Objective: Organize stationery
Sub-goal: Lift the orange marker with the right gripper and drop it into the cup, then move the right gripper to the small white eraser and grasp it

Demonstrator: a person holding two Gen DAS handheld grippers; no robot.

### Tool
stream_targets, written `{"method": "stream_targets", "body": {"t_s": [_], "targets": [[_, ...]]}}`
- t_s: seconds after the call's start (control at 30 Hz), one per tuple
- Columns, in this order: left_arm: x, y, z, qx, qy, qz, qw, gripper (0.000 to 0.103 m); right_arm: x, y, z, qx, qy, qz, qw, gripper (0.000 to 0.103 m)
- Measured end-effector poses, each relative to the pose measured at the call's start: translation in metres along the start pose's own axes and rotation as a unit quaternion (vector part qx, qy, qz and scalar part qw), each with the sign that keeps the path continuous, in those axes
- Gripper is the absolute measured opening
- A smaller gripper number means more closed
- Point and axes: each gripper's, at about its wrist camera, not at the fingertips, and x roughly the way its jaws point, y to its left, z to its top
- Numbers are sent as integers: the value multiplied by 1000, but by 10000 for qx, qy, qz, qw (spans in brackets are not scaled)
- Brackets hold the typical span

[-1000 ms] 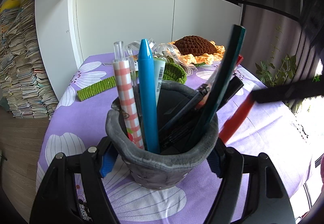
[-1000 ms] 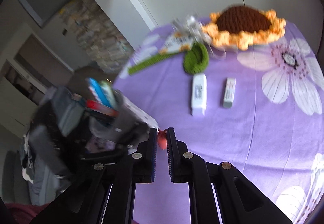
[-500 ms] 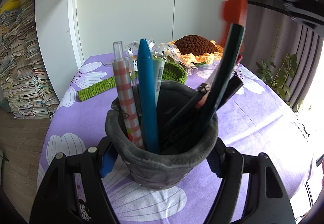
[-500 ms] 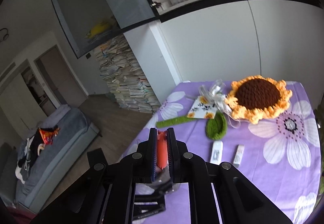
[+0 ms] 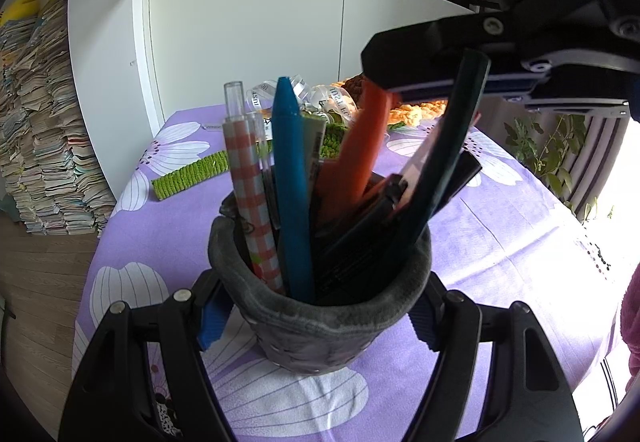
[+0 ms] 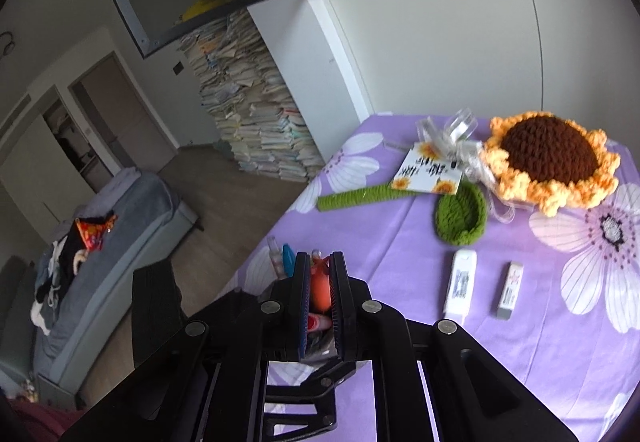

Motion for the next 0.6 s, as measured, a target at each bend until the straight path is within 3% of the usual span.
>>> {"method": "stream_targets", "body": {"t_s": [0.23,0.37,0.47,0.6], "targets": [[0,-1,0,-2,5,3,10000,73,-12,-16,2,341,-50,110,9993,11],[0,-1,0,-16,1,-9,10000,73,-7,-46,6,589,83,-766,9953,11],[0,0,0,-19,3,-9,10000,73,5,-87,0,1011,316,-1484,9832,11],[0,-1,0,-1,5,-1,10000,73,24,-130,-9,1459,718,-1833,9695,11]]}}
